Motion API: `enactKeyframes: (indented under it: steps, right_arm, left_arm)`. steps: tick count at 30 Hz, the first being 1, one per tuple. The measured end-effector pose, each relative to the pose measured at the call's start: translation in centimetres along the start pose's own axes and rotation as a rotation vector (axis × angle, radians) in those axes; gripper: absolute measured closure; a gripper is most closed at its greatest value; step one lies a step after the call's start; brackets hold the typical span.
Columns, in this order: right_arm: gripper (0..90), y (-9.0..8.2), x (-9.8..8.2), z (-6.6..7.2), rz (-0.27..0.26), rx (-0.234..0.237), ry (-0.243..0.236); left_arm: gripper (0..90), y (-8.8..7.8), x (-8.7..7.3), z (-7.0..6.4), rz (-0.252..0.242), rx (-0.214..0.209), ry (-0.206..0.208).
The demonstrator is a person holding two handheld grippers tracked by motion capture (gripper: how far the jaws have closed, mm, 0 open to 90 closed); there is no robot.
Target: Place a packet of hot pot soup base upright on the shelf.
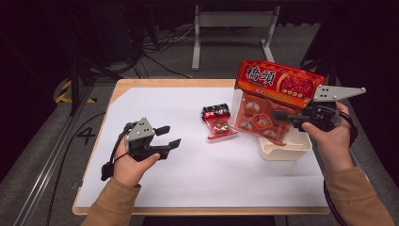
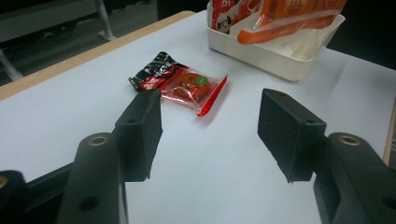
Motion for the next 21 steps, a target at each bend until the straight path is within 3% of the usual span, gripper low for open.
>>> enactKeyframes:
  steps: [4, 10, 21]
  right_arm:
    - [70.2, -0.4, 0.1, -0.6, -0.007, -0.020, 0.001]
    - [70.2, -1.2, 0.1, -2.4, -0.023, -0.086, 0.003]
    - [70.2, -2.1, -0.3, -4.7, -0.032, -0.154, 0.029]
  left_arm:
    - [40.2, -0.1, -0.2, 0.3, 0.006, 0.004, -0.007]
    - [34.2, 0.0, -0.7, 0.9, -0.005, 0.008, -0.002]
    - [33.9, -0.1, -1.7, 2.2, 0.010, 0.012, -0.037]
Point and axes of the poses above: each handheld gripper's, and its own axes: y roughly forward along the jaws, x roughly out of its top, z roughly to its left, the point moved 7 cm from there along y, roughly forward along the jaws, and after that the axes turned 1 degree about -y, right-handed, at the moved point
